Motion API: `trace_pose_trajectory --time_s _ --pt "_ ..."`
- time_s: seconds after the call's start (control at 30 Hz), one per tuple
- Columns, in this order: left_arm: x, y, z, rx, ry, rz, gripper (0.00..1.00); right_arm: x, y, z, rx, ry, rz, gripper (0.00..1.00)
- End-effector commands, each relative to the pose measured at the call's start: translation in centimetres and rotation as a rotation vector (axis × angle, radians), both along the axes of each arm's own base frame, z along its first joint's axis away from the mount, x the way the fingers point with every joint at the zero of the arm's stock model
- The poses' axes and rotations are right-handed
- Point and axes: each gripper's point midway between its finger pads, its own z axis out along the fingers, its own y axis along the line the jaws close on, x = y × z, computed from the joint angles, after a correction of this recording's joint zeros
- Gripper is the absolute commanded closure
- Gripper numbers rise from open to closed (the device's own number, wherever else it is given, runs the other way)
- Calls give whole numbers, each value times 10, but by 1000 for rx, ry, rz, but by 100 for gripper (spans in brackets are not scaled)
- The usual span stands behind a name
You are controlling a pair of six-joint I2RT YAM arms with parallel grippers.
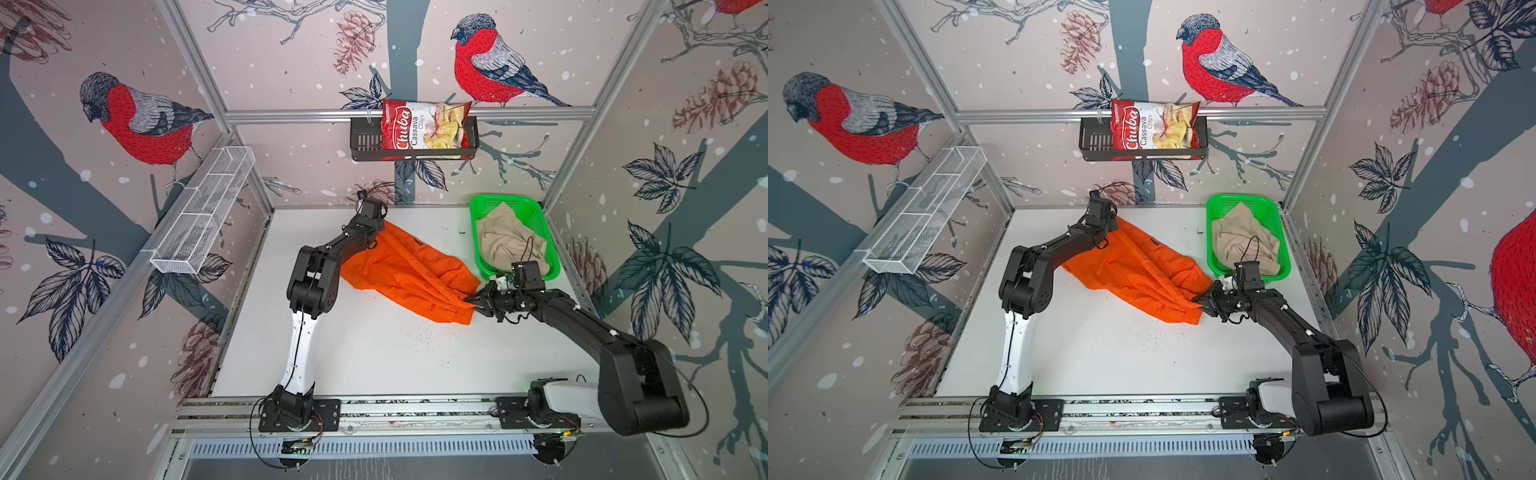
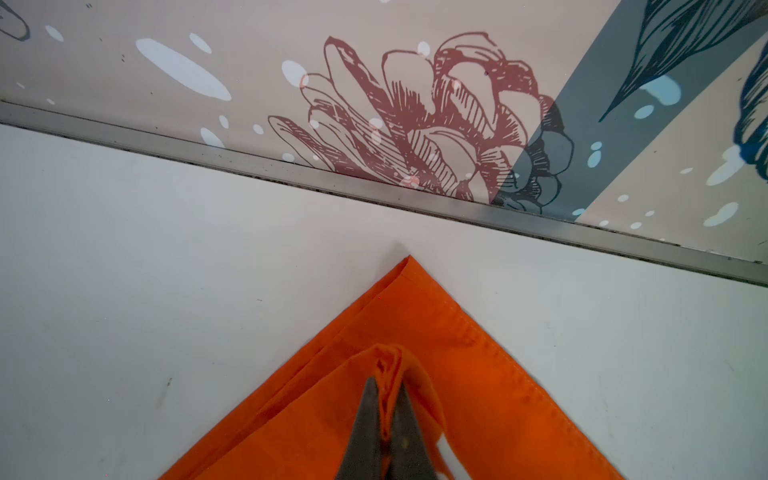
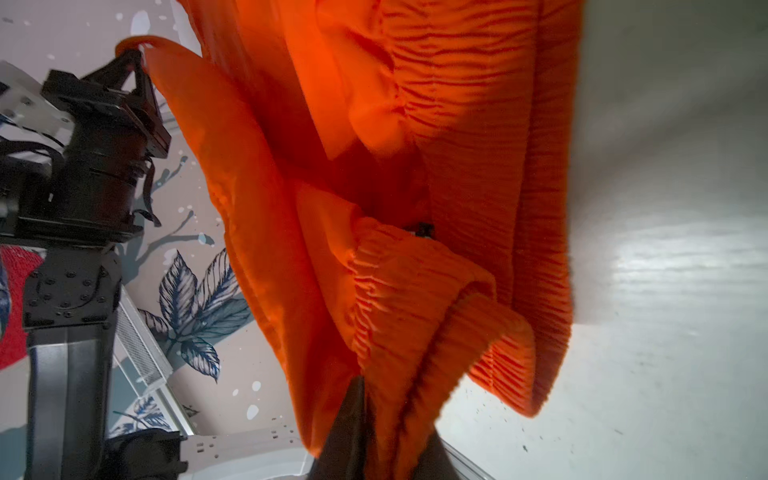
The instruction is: Fold and stack the shorts
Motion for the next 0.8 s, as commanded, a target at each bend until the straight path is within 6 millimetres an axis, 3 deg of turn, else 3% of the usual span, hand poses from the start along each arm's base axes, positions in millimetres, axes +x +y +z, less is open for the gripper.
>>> trace_pose_trajectory --time_s 0.0,0.07,0.2,0.37,0.47,0.57,0.63,0.77 --pt "6 -3 -6 -11 5 6 74 20 -6 9 -17 -70 -85 72" --pt "6 -6 -6 -26 6 -2 58 26 -13 15 -40 -111 -135 59" --pt "3 -8 9 -52 -15 -22 36 32 -24 26 -75 -185 -215 32" --pt "-21 5 49 -69 -91 -2 20 33 -44 44 -166 -277 -294 27" --pt "-49 14 65 -102 -131 -10 24 31 -49 60 -247 -355 -290 29" --pt "-79 14 61 -186 -134 -49 47 28 -25 79 -255 -465 -219 34" --pt "-94 12 48 -244 -110 -66 60 23 6 83 -247 -530 -135 38" --pt "-111 15 -1 -289 15 -25 71 18 59 68 -253 -559 49 45"
